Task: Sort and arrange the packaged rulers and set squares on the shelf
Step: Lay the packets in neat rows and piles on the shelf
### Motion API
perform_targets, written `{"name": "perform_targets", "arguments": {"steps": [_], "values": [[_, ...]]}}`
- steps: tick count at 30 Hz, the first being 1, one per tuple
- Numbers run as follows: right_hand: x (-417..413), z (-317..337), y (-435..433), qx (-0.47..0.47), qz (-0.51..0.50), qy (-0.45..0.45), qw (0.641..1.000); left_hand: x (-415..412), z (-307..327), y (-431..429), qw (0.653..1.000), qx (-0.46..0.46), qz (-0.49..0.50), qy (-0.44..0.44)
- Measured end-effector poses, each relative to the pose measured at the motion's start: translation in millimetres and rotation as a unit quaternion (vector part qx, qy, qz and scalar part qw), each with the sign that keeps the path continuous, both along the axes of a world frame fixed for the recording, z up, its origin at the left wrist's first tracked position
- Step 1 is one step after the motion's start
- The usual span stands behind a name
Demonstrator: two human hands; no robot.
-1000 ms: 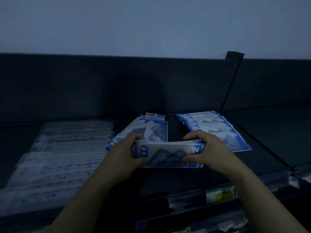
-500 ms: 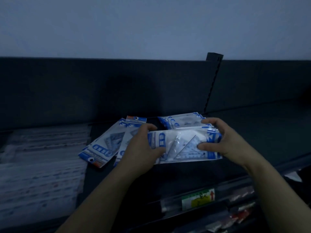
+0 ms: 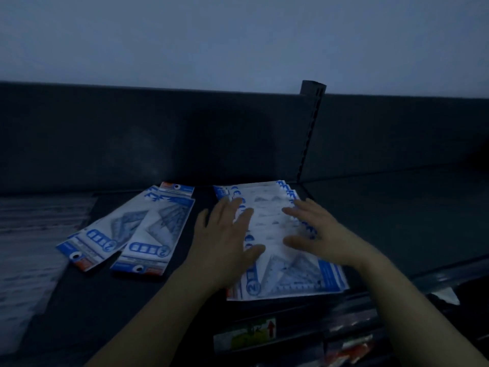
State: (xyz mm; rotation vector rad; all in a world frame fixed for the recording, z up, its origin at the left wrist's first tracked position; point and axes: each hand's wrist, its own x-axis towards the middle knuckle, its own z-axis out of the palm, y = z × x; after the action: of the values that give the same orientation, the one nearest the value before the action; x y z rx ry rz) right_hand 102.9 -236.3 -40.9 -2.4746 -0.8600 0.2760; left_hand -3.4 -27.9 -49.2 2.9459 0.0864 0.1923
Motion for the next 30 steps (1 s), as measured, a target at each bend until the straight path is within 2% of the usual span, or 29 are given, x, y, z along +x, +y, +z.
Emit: {"name": "perform_targets", "arguments": {"steps": [3, 5, 8, 11, 14, 20, 24, 27, 30], "values": [[-9.7, -12.7, -4.1, -0.062, 0.031, 0.011, 0.998, -2.6, -15.0, -8.6, 0.99, -0.001, -0.018, 0.137], [-15.3, -17.8, -10.7, -0.045, 0.025, 0.022, 0.998, -8.3, -21.7, -11.3, 0.983, -0.028, -0.013, 0.183], [-20.8, -19.4, -21.5, -0.005, -0.01, 0.046, 0.999, -17.3, -23.0, -14.7, 0.983, -0.021, 0.009, 0.181], [-24.1, -25.3, -26.6, -0.089, -0.005, 0.046, 0.995, -20.4, -24.9, -19.8, 0.982, -0.016, 0.054, 0.18], [-22.4, -25.8, -24.9, -0.108, -0.011, 0.048, 0.993, -15.5, -28.7, -24.3, 0.978, -0.016, 0.054, 0.199], [-0.6, -20.9, -24.0, -0.113, -0.018, 0.057, 0.992, 10.1, -29.1, -26.5, 0.98, -0.015, 0.041, 0.194], [-8.7, -17.8, -26.8, -0.127, -0.018, 0.034, 0.991, -0.5, -26.6, -23.5, 0.983, -0.029, 0.039, 0.179], [-13.7, -15.4, -26.9, -0.08, -0.027, -0.016, 0.996, -12.5, -21.3, -20.6, 0.992, -0.036, 0.061, 0.103], [-17.5, -18.9, -18.1, -0.092, -0.01, -0.05, 0.994, -22.2, -15.0, -14.1, 0.996, -0.037, 0.076, 0.033]]}}
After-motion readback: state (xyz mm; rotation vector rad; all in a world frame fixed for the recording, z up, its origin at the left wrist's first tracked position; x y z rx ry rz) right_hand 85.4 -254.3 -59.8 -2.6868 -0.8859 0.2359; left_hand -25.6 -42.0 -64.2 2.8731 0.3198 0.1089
